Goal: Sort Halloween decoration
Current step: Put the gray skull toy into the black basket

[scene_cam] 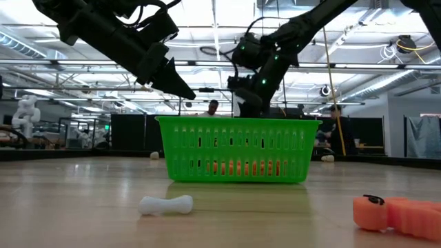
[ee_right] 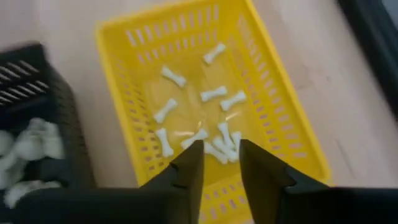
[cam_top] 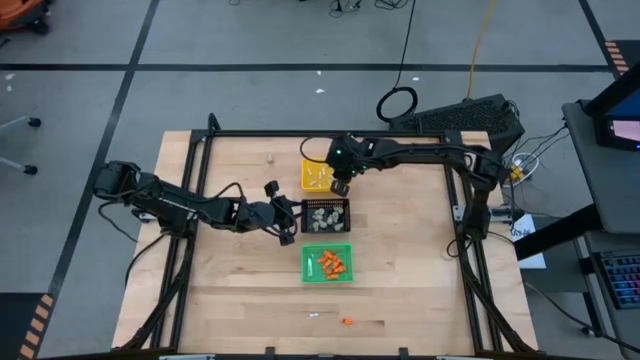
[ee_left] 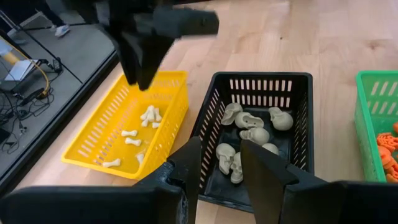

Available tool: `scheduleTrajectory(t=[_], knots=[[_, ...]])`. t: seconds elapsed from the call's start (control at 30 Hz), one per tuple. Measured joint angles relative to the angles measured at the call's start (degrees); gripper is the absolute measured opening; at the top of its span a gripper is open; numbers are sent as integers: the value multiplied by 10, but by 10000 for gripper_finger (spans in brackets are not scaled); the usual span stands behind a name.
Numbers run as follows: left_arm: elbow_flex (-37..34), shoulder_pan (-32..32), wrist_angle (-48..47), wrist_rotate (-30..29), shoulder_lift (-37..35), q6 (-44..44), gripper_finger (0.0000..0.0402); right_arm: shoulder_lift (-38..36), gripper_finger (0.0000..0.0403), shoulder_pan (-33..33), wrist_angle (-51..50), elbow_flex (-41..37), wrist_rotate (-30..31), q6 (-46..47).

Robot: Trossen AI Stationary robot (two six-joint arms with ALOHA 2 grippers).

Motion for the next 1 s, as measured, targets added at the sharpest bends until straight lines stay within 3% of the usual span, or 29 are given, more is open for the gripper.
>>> scheduleTrajectory(t=[0.23,0.47,0.57,0.8,1.0], knots=[[0,0,0,0,0,0,113,-70,135,31,-52,0,0,-2],[0,-9,-29,-60,-19,-6,113,-187,138,118,-101,-47,1,11],[0,-17,-42,-71,-31,-16,113,-251,136,168,-42,-128,2,14],[0,-27,-45,-76,-40,-16,113,-379,135,280,232,-371,2,14],[1,-25,-46,-108,-51,-36,113,-416,135,303,318,-463,4,8]])
